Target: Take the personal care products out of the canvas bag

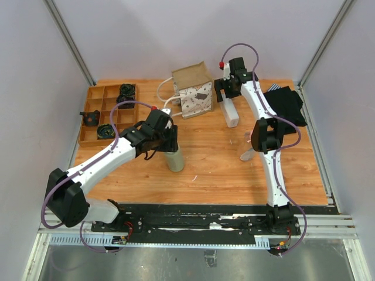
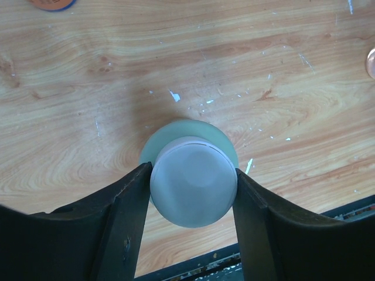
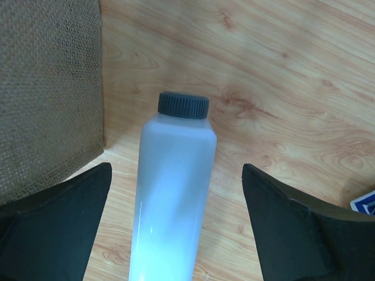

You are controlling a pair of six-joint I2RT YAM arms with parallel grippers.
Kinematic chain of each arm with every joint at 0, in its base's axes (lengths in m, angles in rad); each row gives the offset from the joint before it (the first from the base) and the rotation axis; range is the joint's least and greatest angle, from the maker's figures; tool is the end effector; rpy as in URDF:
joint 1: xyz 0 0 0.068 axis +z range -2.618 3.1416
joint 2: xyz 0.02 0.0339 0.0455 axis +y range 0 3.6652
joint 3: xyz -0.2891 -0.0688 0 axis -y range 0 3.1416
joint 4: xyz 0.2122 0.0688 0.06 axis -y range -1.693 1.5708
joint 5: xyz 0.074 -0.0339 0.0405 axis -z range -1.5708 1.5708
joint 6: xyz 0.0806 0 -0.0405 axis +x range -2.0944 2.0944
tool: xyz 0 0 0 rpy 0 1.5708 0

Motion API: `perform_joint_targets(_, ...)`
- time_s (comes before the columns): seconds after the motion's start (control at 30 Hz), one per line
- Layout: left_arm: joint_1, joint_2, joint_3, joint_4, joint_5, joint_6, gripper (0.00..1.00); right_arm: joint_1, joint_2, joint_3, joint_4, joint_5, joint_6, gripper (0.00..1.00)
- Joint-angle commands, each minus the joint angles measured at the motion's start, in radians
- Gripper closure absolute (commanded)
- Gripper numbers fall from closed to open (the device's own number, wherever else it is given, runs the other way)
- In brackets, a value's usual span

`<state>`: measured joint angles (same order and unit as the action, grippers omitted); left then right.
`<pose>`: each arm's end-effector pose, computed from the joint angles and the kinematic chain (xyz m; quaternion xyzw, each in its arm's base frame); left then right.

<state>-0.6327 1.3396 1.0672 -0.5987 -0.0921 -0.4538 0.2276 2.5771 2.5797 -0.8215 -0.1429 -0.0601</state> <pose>0.2250 -0.1558 0.2776 0.0681 0.9361 -0.1400 0.3155 0.5637 0.1424 0.2164 -0.1589 0.9144 0.0968 0.3594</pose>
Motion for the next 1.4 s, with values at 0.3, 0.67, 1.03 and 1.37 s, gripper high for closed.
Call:
perform_joint_targets(0.3, -0.016, 0.006, -0.019, 0.005, 0.07, -0.025, 0.31, 0.025, 0.069, 0.045, -0.021, 0.006, -0.052, 0.15)
perform_joint_targets(0.67, -0.016, 0.007, -0.013, 0.001, 0.075, -0.023, 0.3, 0.053, 0.103, 0.104, 0.049, 0.008, -0.068, 0.83)
perform_joint_targets(1.03, -0.016, 0.001, -0.006, -0.009, 0.077, -0.037, 0.31, -0.006, -0.205, -0.193, 0.329, 0.031, -0.04, 1.0)
perform_joint_targets(1.37, -0.016, -0.005, 0.006, -0.02, 0.063, -0.038, 0.31, -0.089, -0.77, -1.022, 1.13, -0.097, 0.087, 0.99)
